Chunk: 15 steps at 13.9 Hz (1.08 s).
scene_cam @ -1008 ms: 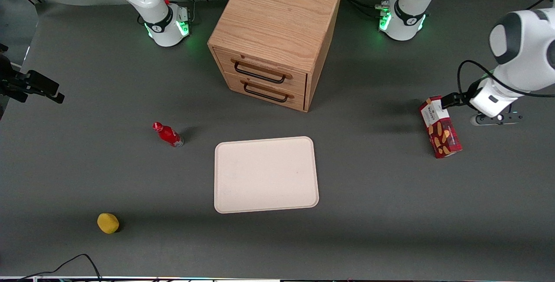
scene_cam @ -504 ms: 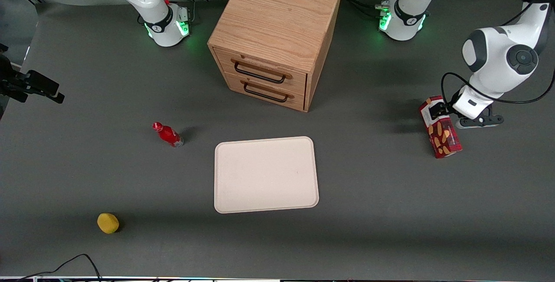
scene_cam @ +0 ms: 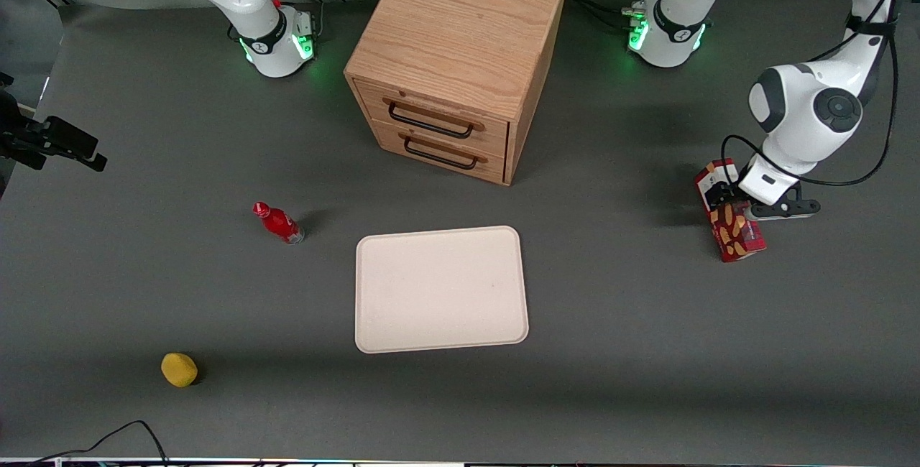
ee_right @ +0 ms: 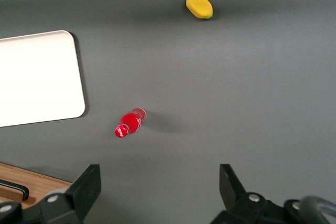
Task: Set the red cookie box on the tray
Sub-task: 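Close the left gripper on the end of the red shortbread box, then lift the held box up off the table with the left gripper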
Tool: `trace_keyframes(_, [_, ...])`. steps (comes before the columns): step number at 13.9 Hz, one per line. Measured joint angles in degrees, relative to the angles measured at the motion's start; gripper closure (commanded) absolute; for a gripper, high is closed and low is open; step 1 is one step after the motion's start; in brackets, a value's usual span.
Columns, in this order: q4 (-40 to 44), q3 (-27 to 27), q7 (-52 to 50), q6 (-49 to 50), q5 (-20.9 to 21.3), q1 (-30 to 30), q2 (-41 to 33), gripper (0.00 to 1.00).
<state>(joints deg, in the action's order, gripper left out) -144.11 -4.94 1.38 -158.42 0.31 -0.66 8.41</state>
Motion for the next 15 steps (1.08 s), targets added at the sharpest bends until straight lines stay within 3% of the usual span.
trace_keyframes(2, [-0.2, 0.0, 0.0, -1.2, 0.0, 0.0, 0.9, 0.57])
trace_keyframes(3, [-0.2, 0.0, 0.0, -1.2, 0.0, 0.0, 0.9, 0.65])
trace_keyframes(10, [0.1, 0.1, 0.2, 2.9, 0.0, 0.1, -0.8, 0.70])
trace_keyframes(12, [1.5, 0.6, -0.2, 12.0, -0.1, 0.4, -5.1, 0.69])
trace_keyframes(15, [9.6, 2.7, -2.7, 34.0, -0.1, 1.7, -13.6, 0.69])
